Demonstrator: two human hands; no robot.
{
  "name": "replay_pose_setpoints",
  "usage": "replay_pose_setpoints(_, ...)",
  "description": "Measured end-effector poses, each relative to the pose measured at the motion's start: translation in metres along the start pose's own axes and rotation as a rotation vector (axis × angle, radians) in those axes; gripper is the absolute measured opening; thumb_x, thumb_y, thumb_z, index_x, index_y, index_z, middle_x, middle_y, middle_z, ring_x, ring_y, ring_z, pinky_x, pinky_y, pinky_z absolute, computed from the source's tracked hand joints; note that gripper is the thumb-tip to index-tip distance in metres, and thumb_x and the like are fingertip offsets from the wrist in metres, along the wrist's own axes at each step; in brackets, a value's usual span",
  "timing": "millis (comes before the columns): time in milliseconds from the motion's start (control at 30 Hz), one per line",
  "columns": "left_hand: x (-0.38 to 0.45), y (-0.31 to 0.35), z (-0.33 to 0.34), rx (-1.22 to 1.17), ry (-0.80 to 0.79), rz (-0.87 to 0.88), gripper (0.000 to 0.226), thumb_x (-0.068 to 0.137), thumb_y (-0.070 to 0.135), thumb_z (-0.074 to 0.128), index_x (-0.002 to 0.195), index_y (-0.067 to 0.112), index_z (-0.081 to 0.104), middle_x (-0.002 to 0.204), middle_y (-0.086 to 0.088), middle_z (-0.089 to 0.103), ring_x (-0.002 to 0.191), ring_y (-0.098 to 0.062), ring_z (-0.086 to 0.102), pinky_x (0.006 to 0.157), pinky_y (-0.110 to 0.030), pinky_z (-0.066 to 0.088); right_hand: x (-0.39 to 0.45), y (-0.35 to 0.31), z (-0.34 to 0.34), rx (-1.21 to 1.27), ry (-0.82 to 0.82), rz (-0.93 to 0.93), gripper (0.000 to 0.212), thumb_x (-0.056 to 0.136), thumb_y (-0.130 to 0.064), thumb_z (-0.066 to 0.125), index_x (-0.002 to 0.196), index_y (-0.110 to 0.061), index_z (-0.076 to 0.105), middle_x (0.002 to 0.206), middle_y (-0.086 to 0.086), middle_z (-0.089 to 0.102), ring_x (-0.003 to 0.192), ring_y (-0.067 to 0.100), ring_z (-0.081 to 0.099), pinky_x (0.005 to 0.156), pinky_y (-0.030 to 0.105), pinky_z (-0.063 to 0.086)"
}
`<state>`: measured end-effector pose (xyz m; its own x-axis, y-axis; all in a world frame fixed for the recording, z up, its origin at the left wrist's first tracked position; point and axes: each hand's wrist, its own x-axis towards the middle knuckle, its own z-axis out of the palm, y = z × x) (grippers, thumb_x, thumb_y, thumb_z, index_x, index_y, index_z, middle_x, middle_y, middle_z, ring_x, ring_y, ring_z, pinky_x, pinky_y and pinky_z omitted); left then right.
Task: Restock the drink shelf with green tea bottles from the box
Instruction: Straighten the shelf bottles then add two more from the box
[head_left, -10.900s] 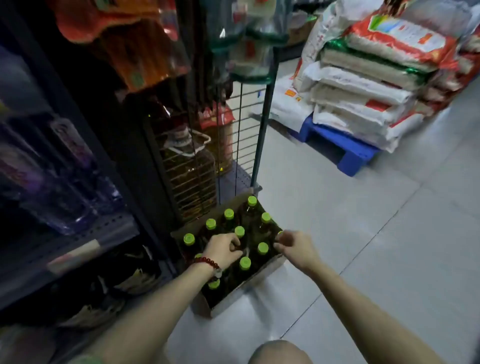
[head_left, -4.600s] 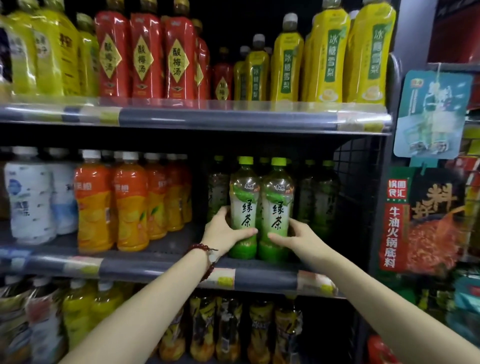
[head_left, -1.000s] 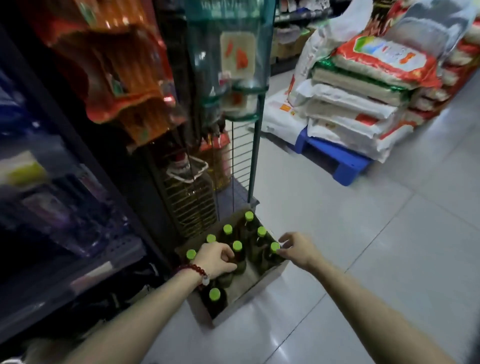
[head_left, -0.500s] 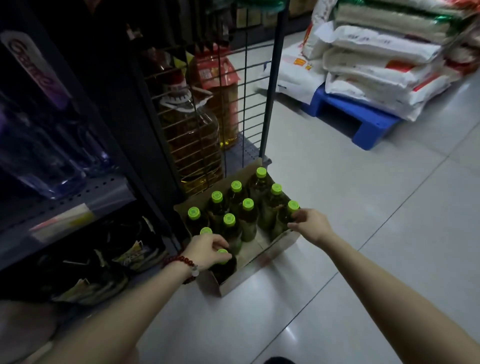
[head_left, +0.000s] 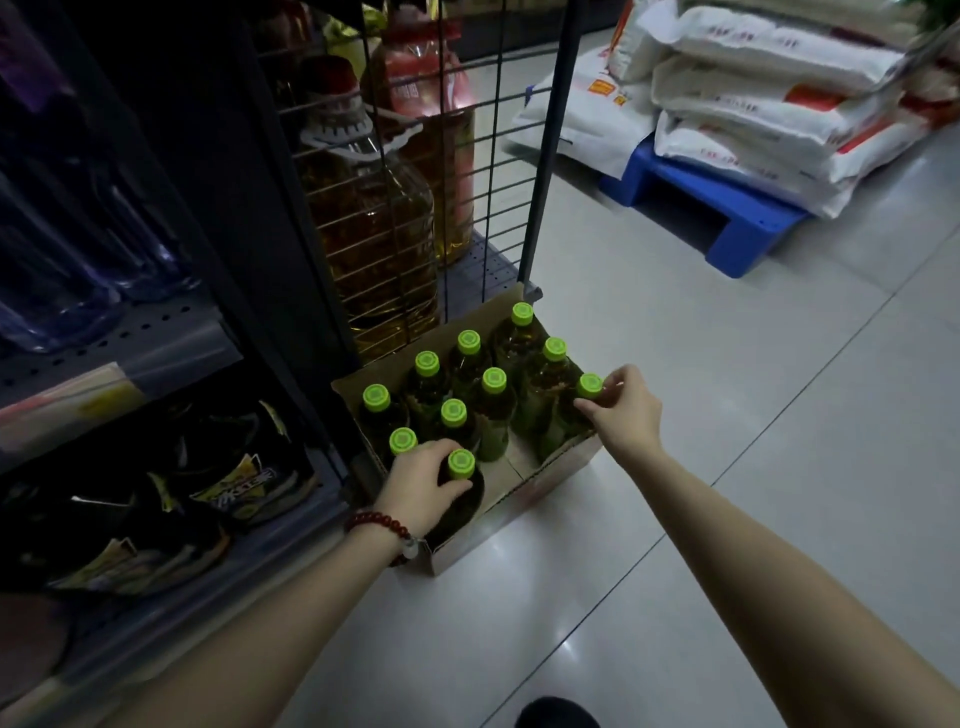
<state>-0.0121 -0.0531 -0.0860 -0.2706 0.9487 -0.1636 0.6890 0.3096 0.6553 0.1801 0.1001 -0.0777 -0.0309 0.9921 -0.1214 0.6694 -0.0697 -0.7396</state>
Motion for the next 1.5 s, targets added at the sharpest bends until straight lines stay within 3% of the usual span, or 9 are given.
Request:
replay_pose_setpoints(133,0.009,0.004,0.014,-0.069,0.044,-0.006,0.033,0.081,0.023,0.068,0.112,0.014,0.058,0.111,-0.003,0.064,0.104,-0.019,0.057,0.083,-0.022,0.040,0.010,0.006,0.004,0.011,-0.022,-0.011,0.039,0.071,-0.020,0.082,0.104,-0.009,0.066,0.097,0.009,0.069,0.089,0.024,0.062,0.082,0.035,0.051)
replay_pose_setpoints(400,0.012,0.003,0.045,-0.089,0.133,-0.040,0.037,0.077,0.030,0.069,0.112,0.021,0.062,0.112,0.001,0.057,0.108,-0.019,0.041,0.085,-0.021,0.028,0.022,0.019,0.019,0.011,-0.076,-0.056,0.033,0.068,-0.027,0.084,0.092,-0.008,0.073,0.087,0.016,0.071,0.089,0.031,0.063,0.068,0.032,0.044)
replay_pose_setpoints(533,0.013,0.005,0.054,-0.155,0.179,-0.077,0.037,0.072,0.033,0.074,0.106,0.021,0.067,0.102,0.008,0.046,0.103,-0.012,0.035,0.085,-0.020,0.027,0.024,0.022,0.025,0.076,-0.078,-0.036,0.040,0.065,-0.030,0.086,0.100,-0.015,0.076,0.099,0.016,0.067,0.101,0.032,0.060,0.082,0.037,0.051)
replay_pose_setpoints(733,0.018,0.008,0.059,-0.378,0.232,-0.174,0.036,0.072,0.027,0.078,0.104,0.014,0.069,0.104,0.009,0.054,0.096,-0.006,0.050,0.081,-0.018,0.036,0.017,0.019,0.034,0.172,-0.067,-0.003,0.048,0.063,-0.031,0.087,0.108,-0.020,0.074,0.124,-0.002,0.064,0.121,0.023,0.053,0.101,0.045,0.043)
replay_pose_setpoints(933,0.017,0.006,0.047,-0.597,0.186,-0.229,0.028,0.066,0.018,0.082,0.092,0.021,0.071,0.099,0.007,0.070,0.094,-0.008,0.061,0.085,-0.023,0.044,0.007,0.010,0.024,0.342,-0.145,0.040,0.037,0.064,-0.022,0.087,0.099,-0.020,0.076,0.096,0.000,0.076,0.097,0.020,0.069,0.093,0.044,0.053)
replay_pose_setpoints(1033,0.021,0.019,0.033,-0.665,0.172,-0.197,0.025,0.066,0.016,0.082,0.074,0.036,0.071,0.081,0.022,0.070,0.085,0.008,0.062,0.075,-0.009,0.046,0.005,-0.004,0.016,0.474,-0.211,0.036,0.031,0.065,-0.015,0.086,0.094,-0.019,0.076,0.093,0.003,0.076,0.095,0.023,0.070,0.090,0.044,0.056)
replay_pose_setpoints(1133,0.027,0.040,0.015,-0.740,0.189,-0.181,0.024,0.066,0.013,0.082,0.070,0.035,0.071,0.073,0.020,0.069,0.072,0.016,0.061,0.060,0.001,0.043,0.003,-0.025,0.005,0.528,-0.240,0.001,0.027,0.066,-0.014,0.085,0.091,-0.019,0.076,0.091,0.005,0.076,0.093,0.030,0.070,0.087,0.045,0.056)
replay_pose_setpoints(1367,0.019,0.106,-0.052,-0.773,0.167,-0.231,0.022,0.064,0.015,0.084,0.080,0.027,0.074,0.082,0.007,0.073,0.080,-0.009,0.066,0.073,-0.022,0.053,-0.014,-0.097,-0.061,0.581,-0.163,-0.009,0.023,0.065,-0.012,0.085,0.085,-0.019,0.075,0.088,0.004,0.075,0.090,0.023,0.070,0.090,0.047,0.055)
replay_pose_setpoints(1500,0.010,0.164,-0.123,-0.773,0.190,-0.248,0.022,0.064,0.013,0.083,0.076,0.027,0.072,0.077,0.008,0.070,0.074,-0.008,0.063,0.068,-0.017,0.051,-0.032,-0.156,-0.127,0.564,-0.199,-0.013,0.020,0.065,-0.014,0.085,0.076,-0.024,0.073,0.082,0.000,0.072,0.083,0.015,0.065,0.089,0.044,0.055)
